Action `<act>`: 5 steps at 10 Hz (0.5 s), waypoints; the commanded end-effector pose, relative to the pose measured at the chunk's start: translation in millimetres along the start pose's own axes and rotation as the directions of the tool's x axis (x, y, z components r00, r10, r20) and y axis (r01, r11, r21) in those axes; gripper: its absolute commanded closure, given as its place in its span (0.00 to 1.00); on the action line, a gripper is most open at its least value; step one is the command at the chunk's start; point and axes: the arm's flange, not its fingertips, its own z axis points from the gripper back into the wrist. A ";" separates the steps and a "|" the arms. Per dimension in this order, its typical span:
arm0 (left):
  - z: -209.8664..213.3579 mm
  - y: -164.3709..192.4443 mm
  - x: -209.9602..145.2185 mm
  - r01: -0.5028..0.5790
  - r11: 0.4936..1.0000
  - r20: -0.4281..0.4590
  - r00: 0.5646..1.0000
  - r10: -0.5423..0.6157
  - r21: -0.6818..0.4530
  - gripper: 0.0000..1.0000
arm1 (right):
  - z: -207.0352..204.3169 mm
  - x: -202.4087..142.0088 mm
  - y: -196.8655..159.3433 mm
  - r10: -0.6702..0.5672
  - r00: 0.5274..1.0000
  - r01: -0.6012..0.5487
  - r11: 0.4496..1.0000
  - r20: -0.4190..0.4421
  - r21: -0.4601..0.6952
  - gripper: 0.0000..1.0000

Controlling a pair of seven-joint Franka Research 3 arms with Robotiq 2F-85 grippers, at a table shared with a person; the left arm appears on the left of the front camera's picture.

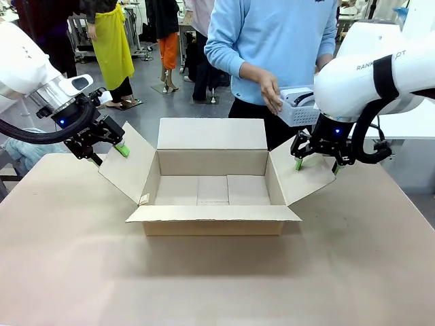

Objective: Pack the gift set into the box.
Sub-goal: Lift both hands away from the flaps of the Package Box.

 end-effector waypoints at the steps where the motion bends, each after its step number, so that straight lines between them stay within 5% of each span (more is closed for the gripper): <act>1: 0.9 -0.4 -3.0 -0.007 1.000 -0.001 1.000 0.007 0.015 0.00 | 1.7 3.6 2.6 -0.020 1.000 0.020 0.999 0.011 -0.028 0.00; 5: 0.9 -0.4 -3.0 -0.007 1.000 -0.001 1.000 0.007 0.015 0.00 | 1.7 3.6 2.6 -0.020 1.000 0.020 0.999 0.011 -0.028 0.00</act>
